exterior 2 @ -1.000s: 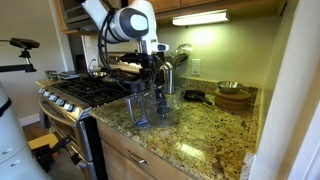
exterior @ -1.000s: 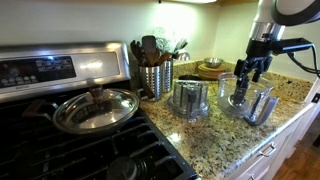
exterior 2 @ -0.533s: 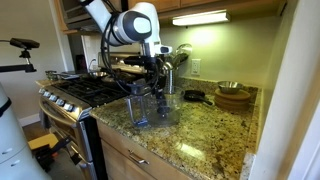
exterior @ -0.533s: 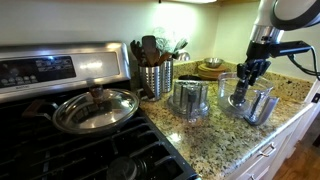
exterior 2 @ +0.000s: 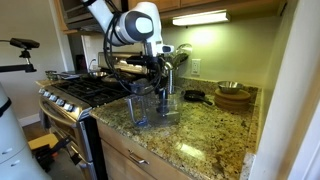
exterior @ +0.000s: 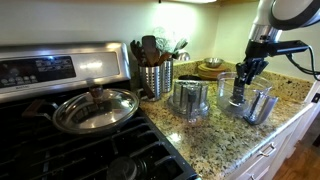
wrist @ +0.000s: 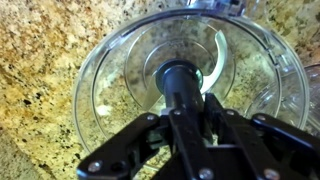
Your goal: Put the blender blade in the jar
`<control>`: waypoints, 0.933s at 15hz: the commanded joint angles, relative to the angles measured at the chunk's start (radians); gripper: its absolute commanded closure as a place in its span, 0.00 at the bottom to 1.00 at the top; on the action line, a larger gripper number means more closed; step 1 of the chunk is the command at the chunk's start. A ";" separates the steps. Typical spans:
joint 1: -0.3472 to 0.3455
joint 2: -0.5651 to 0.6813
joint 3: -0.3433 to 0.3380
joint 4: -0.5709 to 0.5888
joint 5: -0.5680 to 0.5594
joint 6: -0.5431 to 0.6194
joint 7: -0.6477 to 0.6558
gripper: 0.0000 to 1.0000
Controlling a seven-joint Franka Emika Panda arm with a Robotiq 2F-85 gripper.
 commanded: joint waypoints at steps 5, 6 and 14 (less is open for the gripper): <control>-0.005 -0.073 0.005 -0.012 -0.063 -0.005 0.061 0.30; -0.005 -0.079 0.006 -0.012 -0.060 -0.002 0.059 0.24; 0.001 -0.125 0.016 -0.006 -0.028 -0.043 0.035 0.00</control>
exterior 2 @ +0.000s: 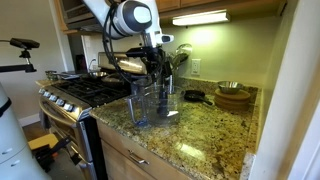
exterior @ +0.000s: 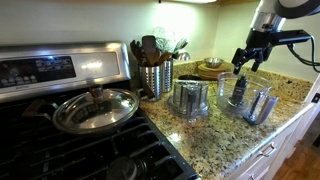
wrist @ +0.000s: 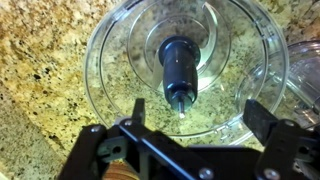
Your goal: Put the blender blade in the jar
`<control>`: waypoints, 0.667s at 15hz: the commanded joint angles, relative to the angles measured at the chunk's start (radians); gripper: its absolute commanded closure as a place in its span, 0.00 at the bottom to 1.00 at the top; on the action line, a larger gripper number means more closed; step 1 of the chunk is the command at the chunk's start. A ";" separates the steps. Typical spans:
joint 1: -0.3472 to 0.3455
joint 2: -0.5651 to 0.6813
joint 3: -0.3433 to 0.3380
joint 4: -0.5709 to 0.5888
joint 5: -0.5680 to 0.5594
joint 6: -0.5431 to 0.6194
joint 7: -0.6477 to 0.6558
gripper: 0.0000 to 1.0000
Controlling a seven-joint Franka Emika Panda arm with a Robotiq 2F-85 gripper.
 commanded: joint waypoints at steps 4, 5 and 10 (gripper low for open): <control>0.014 -0.132 0.026 -0.022 0.022 -0.118 -0.011 0.00; 0.018 -0.149 0.032 -0.020 0.027 -0.152 -0.015 0.00; 0.014 -0.136 0.045 0.000 0.017 -0.169 -0.006 0.00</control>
